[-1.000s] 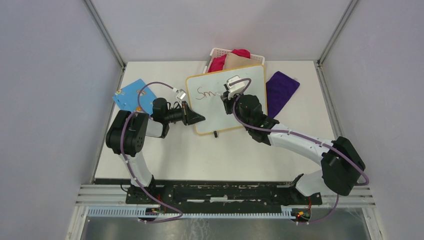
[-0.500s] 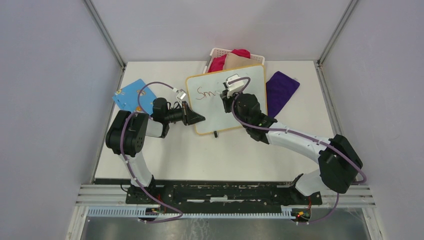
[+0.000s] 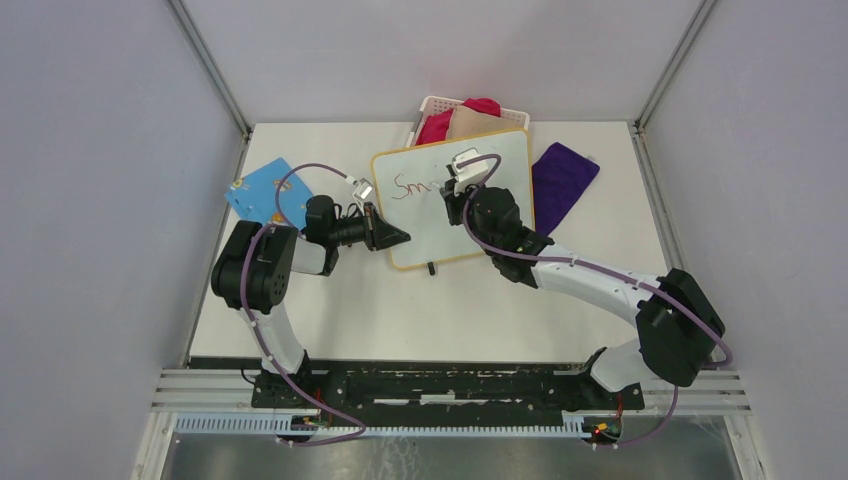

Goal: Write a sentence on the whiteboard

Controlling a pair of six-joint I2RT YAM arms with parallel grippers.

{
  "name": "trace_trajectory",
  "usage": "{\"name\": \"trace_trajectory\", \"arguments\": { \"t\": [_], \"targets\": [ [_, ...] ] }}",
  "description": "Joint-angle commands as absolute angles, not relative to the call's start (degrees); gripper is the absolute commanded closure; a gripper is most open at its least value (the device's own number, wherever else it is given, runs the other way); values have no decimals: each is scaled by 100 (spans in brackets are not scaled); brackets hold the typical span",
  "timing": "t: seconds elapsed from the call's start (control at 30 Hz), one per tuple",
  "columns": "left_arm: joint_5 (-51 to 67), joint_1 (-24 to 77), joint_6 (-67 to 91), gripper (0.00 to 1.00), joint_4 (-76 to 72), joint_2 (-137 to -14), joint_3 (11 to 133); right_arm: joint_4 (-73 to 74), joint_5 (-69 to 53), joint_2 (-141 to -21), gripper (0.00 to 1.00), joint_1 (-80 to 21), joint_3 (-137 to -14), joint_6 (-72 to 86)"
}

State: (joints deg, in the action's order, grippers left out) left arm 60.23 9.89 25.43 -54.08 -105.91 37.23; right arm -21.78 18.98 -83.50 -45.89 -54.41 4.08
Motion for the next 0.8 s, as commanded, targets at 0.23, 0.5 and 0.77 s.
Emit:
{"name": "trace_trajectory", "arguments": {
  "t": [0.23, 0.5, 0.77],
  "targets": [
    [5649, 1063, 2157, 98, -4950, -10535, 3784, -2322, 1995, -8245, 100, -4579, -5283, 517],
    [5651, 1072, 2132, 98, -4898, -10532, 3789, -2285, 2068, -8134, 100, -4579, -5169, 510],
    [5641, 1081, 2079, 98, -4831, -10515, 3805, -2258, 2120, -8012, 100, -4568, -5245, 497]
  ]
}}
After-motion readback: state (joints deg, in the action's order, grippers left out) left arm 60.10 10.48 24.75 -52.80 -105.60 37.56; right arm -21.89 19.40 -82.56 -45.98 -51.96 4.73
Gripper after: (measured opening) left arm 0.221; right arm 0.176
